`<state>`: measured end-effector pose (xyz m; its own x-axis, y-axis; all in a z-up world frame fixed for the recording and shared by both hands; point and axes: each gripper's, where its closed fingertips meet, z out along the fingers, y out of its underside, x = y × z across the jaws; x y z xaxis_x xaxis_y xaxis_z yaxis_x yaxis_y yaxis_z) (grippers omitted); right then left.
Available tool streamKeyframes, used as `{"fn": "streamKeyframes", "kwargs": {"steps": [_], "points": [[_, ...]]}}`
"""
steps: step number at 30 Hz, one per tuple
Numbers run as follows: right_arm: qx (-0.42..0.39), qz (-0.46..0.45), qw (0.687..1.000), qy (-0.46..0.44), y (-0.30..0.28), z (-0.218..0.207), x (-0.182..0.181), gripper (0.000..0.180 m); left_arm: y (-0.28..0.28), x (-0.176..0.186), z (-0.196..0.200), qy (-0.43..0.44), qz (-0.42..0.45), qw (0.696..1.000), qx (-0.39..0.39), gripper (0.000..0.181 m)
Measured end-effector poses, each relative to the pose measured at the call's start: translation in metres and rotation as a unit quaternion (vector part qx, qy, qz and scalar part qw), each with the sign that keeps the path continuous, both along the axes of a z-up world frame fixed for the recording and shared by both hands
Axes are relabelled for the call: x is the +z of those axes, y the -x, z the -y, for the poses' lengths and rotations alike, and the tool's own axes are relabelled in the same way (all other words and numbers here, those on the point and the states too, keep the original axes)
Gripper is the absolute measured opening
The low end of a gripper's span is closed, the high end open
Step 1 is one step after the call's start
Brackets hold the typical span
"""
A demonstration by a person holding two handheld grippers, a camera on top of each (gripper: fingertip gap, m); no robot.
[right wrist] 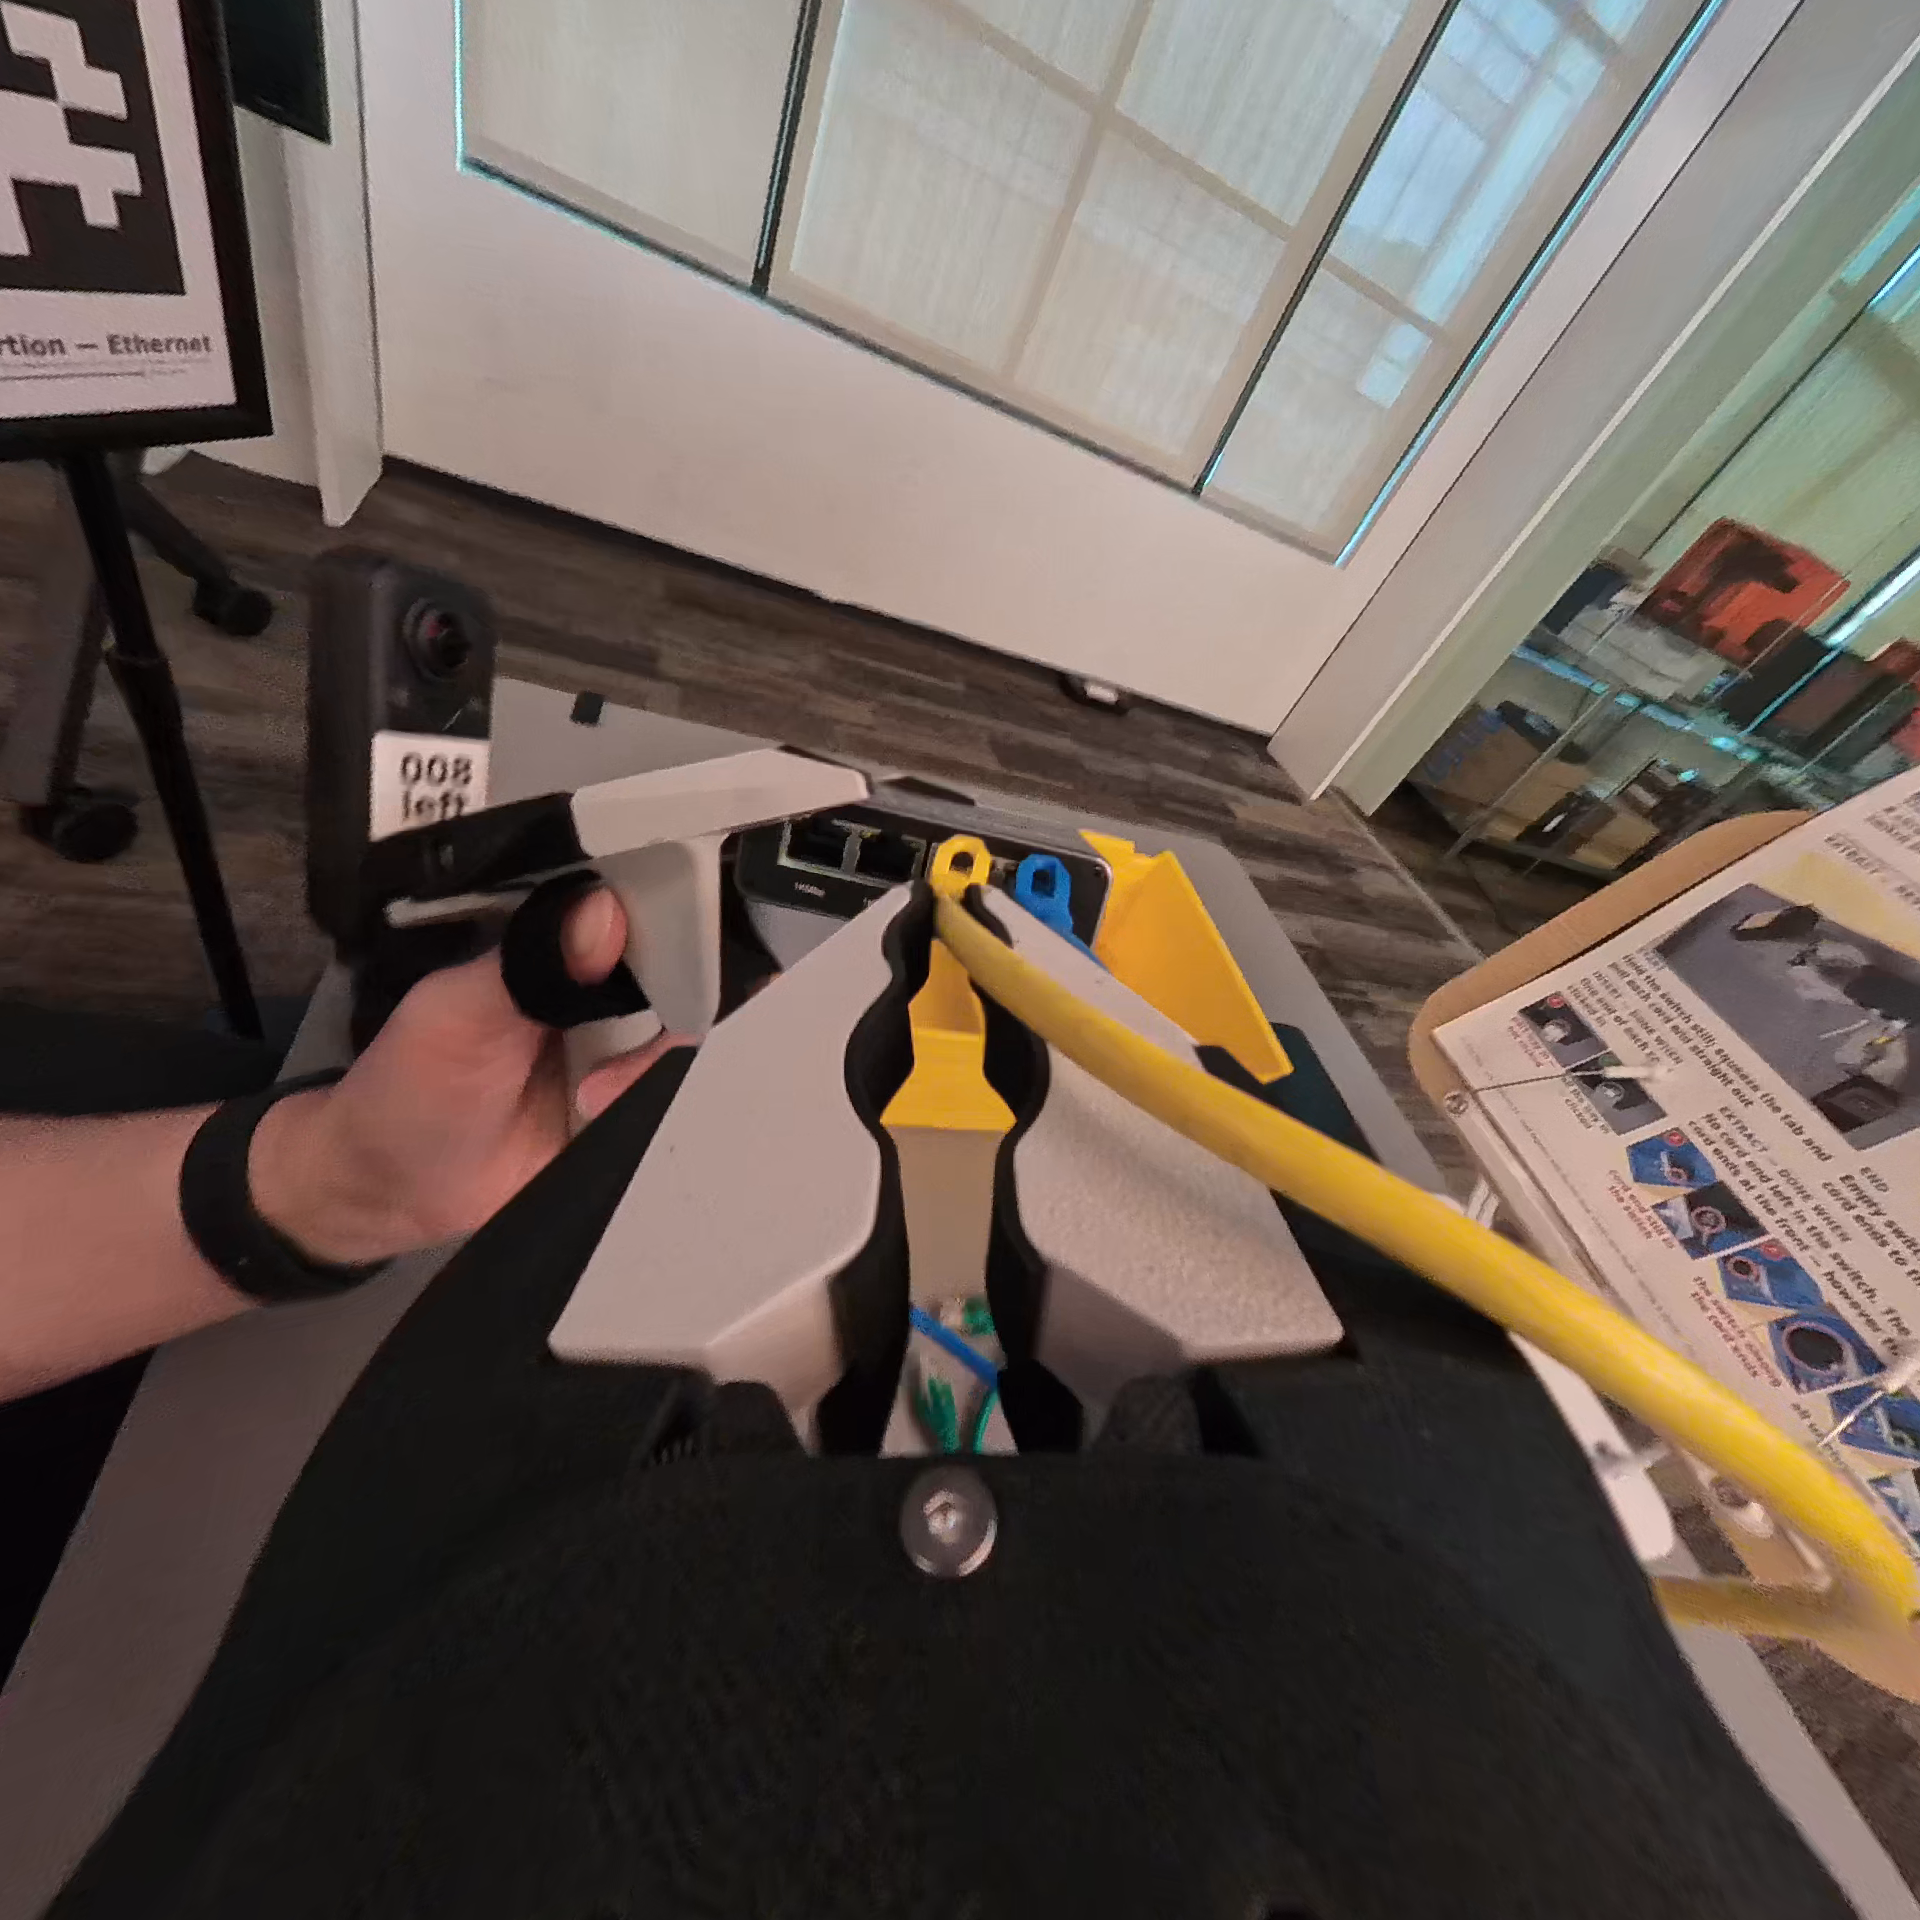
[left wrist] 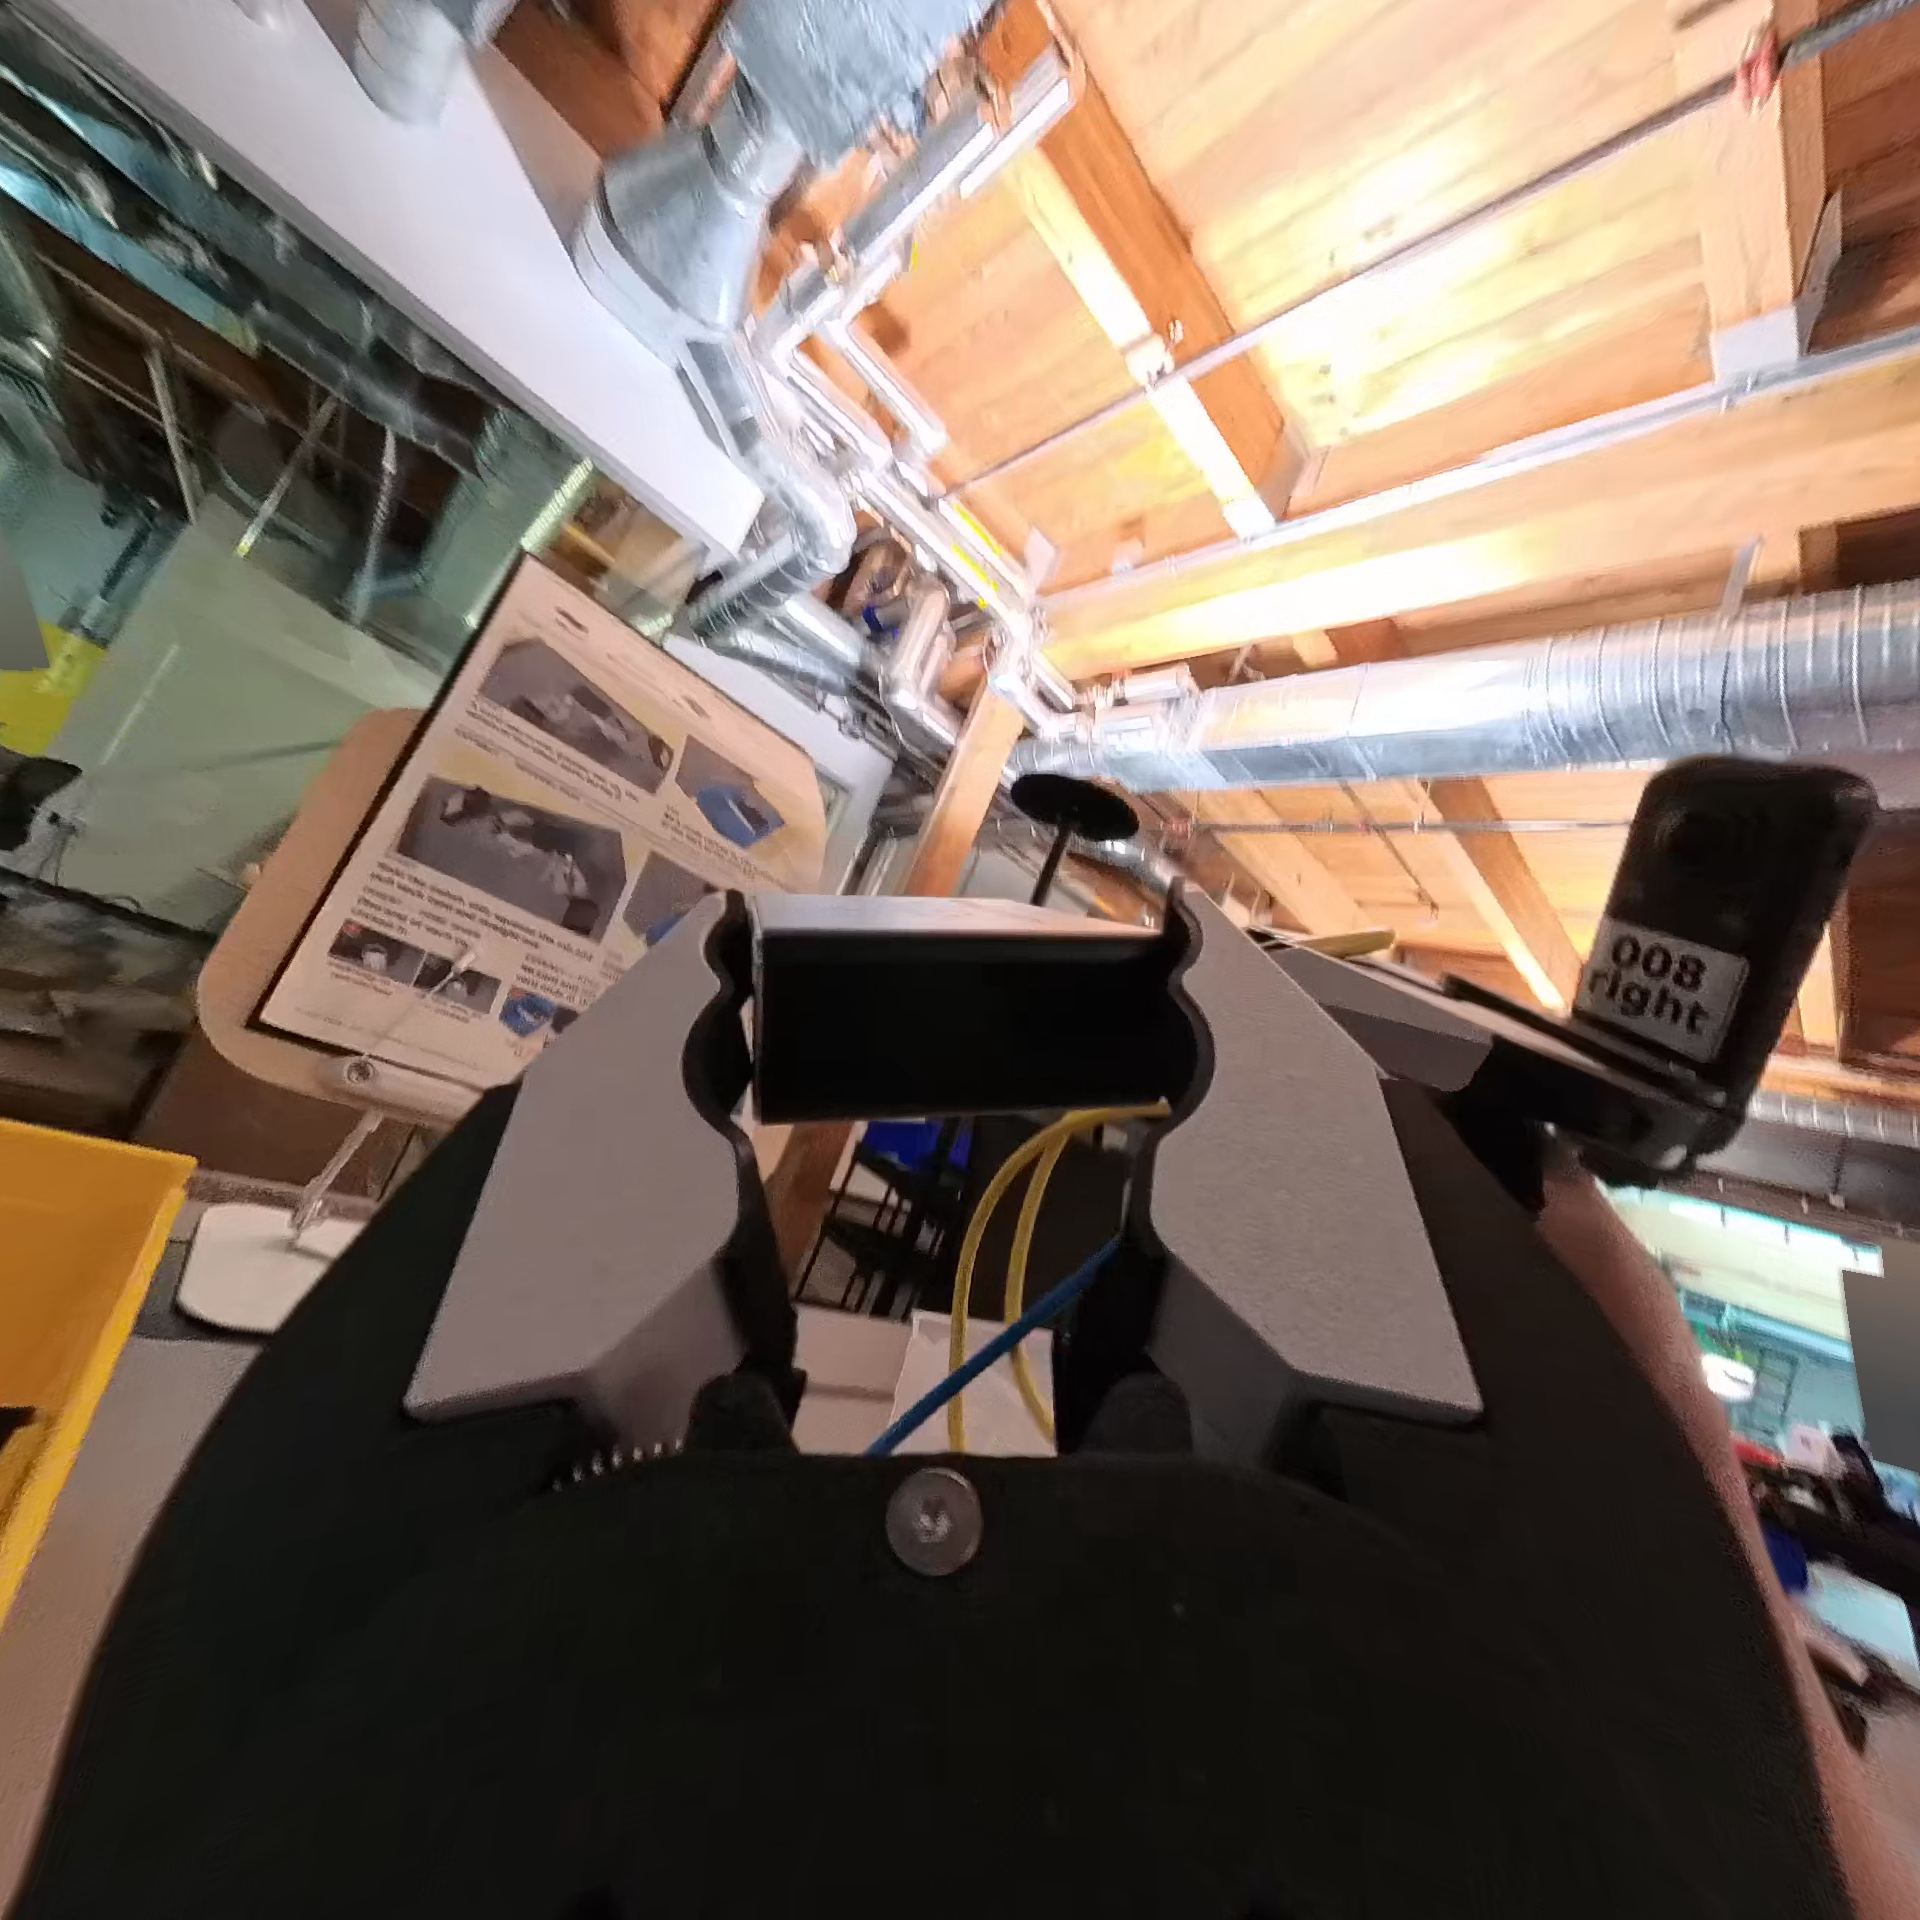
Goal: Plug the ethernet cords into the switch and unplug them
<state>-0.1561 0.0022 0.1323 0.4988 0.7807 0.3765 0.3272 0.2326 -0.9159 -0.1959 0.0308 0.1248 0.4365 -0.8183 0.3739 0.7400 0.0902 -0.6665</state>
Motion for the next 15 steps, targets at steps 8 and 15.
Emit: {"fn": "streamKeyframes", "kwargs": {"steps": [8,15], "points": [[0.151,0.072,0.972,0.166,-0.023,0.059,-0.029,0.021,0.043,-0.055,-0.027,0.087,-0.064,0.994,-0.004,0.078],[0.1,-0.084,0.979,0.157,-0.055,-0.005,-0.001,0.02,0.013,-0.114,0.003,0.058,-0.256,0.963,-0.054,0.077]]}}
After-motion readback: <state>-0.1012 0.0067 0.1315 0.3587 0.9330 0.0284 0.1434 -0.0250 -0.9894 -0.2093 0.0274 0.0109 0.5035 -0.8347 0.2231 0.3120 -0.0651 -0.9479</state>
